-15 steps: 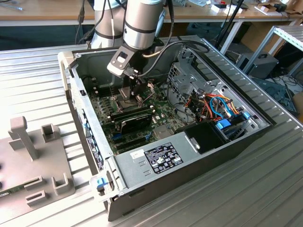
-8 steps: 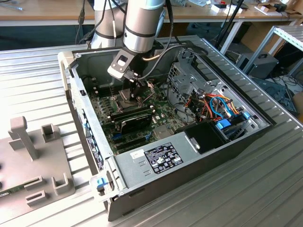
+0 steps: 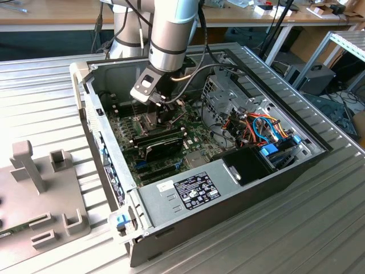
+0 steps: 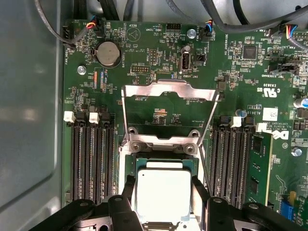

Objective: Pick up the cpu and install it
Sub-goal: 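Place the cpu into insertion slot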

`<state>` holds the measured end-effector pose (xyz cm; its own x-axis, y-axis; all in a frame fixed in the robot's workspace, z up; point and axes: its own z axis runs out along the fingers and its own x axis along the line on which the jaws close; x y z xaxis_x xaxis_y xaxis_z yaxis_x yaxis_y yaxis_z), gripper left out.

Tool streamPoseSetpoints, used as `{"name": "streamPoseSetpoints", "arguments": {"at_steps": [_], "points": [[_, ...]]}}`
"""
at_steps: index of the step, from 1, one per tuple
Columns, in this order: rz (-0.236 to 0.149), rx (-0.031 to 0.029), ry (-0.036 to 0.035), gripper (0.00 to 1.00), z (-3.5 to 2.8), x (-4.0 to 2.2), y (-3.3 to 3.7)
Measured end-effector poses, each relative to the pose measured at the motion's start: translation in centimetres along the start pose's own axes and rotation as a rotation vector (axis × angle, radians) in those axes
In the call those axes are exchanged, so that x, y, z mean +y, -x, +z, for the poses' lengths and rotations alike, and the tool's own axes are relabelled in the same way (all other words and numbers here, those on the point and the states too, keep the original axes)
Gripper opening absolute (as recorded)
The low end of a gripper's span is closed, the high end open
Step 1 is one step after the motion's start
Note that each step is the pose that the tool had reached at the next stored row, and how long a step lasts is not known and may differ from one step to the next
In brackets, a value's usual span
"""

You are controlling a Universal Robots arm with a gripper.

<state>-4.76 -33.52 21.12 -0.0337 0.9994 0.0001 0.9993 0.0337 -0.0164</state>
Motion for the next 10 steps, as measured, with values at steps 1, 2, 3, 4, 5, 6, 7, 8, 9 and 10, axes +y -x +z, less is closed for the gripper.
{"name": "streamPoseSetpoints", "arguments": {"at_steps": [1, 2, 3, 4, 5, 6, 7, 8, 9, 10], "points": [[0.000, 0.0000, 0.0001, 0.55, 0.00, -0.01, 0.00], [0.000, 0.0000, 0.0001, 0.55, 0.00, -0.01, 0.00], [0.000, -0.0001, 0.0000, 0.55, 0.00, -0.02, 0.00], [0.000, -0.0001, 0.0000, 0.55, 0.01, -0.02, 0.00], [0.000, 0.0002, 0.0002, 0.55, 0.06, -0.02, -0.01], [0.000, 0.0000, 0.0001, 0.55, 0.07, -0.02, 0.00], [0.000, -0.0002, 0.0000, 0.55, 0.07, -0.02, 0.00], [0.000, -0.0001, 0.0000, 0.55, 0.07, -0.02, 0.00], [0.000, 0.0000, 0.0001, 0.55, 0.08, -0.02, 0.00], [0.000, 0.0003, 0.0002, 0.55, 0.12, -0.08, -0.01]]}}
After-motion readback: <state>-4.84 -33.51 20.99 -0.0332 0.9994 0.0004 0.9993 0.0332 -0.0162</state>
